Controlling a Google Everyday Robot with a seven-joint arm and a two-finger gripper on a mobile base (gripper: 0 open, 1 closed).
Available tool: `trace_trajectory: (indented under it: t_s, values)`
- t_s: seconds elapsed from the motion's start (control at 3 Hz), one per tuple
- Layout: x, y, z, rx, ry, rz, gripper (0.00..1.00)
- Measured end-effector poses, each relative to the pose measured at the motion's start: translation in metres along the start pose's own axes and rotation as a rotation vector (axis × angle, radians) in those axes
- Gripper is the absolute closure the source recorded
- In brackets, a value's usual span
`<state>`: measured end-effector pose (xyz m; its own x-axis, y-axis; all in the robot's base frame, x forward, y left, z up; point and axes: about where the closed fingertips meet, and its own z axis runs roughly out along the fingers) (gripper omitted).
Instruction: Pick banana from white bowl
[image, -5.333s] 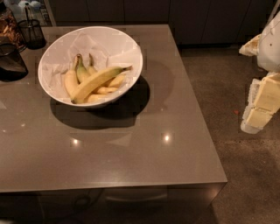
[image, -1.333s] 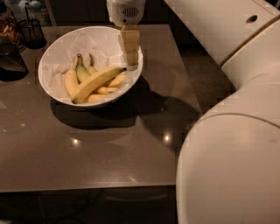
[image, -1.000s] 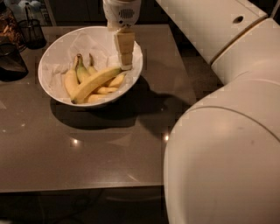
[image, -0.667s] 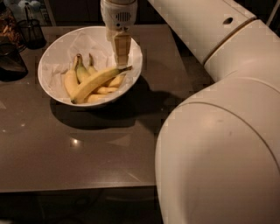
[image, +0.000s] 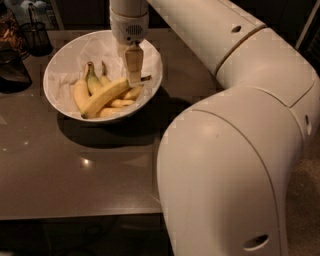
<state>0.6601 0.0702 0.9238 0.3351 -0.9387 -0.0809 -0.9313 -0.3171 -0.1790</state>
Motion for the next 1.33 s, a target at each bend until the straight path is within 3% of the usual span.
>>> trace_trajectory:
  t_s: [1.33]
  values:
    - [-0.008,0.003,0.051,-0.11,-0.01,0.027,0.36]
